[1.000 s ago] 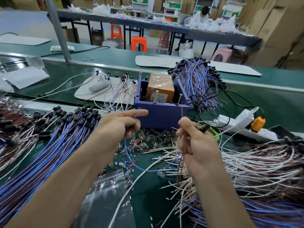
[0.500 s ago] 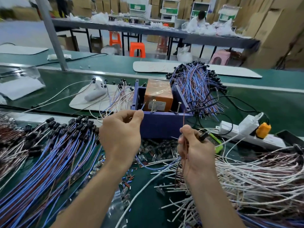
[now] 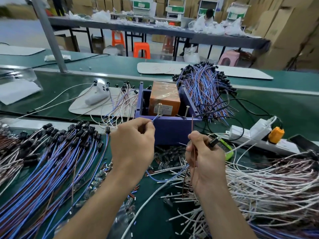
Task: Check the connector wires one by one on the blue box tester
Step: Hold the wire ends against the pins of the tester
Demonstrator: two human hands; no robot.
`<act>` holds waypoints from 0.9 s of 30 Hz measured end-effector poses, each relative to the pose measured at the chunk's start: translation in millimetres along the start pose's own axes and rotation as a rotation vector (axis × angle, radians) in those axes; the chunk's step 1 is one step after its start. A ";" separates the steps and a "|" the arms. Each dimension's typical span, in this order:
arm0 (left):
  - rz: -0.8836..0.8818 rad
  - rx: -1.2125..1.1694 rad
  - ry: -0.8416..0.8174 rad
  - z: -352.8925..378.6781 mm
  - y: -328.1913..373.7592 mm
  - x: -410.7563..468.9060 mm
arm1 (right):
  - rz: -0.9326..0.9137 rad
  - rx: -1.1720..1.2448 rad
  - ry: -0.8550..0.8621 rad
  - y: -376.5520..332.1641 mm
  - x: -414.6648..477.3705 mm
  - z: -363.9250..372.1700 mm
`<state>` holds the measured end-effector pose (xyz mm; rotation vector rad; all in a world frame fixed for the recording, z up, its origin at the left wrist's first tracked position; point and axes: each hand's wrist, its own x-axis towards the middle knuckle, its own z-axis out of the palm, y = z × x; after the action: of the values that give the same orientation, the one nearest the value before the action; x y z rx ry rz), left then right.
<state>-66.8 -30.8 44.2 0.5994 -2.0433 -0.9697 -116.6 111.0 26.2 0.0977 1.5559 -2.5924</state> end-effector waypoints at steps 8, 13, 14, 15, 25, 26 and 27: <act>-0.009 -0.040 0.007 3.3 0.3 -4.5 | -0.011 0.000 -0.003 1.7 1.3 -1.4; -0.075 -0.042 -0.009 1.5 -2.3 2.2 | -0.009 -0.009 -0.015 2.5 1.4 -2.8; -0.077 -0.048 -0.009 0.3 -2.2 3.2 | -0.009 -0.007 -0.014 2.7 1.6 -2.8; -0.077 -0.052 -0.011 -0.7 -2.0 4.2 | -0.011 -0.004 -0.013 2.9 2.0 -2.6; -0.087 -0.049 -0.038 -4.1 -0.8 5.8 | -0.017 0.007 -0.016 3.5 3.6 -3.5; -0.088 -0.050 -0.038 -4.6 -0.6 5.7 | -0.020 0.013 -0.010 3.4 3.9 -3.2; -0.089 -0.049 -0.040 -4.7 -0.2 5.6 | -0.022 0.018 -0.006 3.6 4.4 -2.6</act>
<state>-66.3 -36.8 48.5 0.6548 -2.0361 -1.0883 -120.6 111.4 21.3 0.0745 1.5409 -2.6204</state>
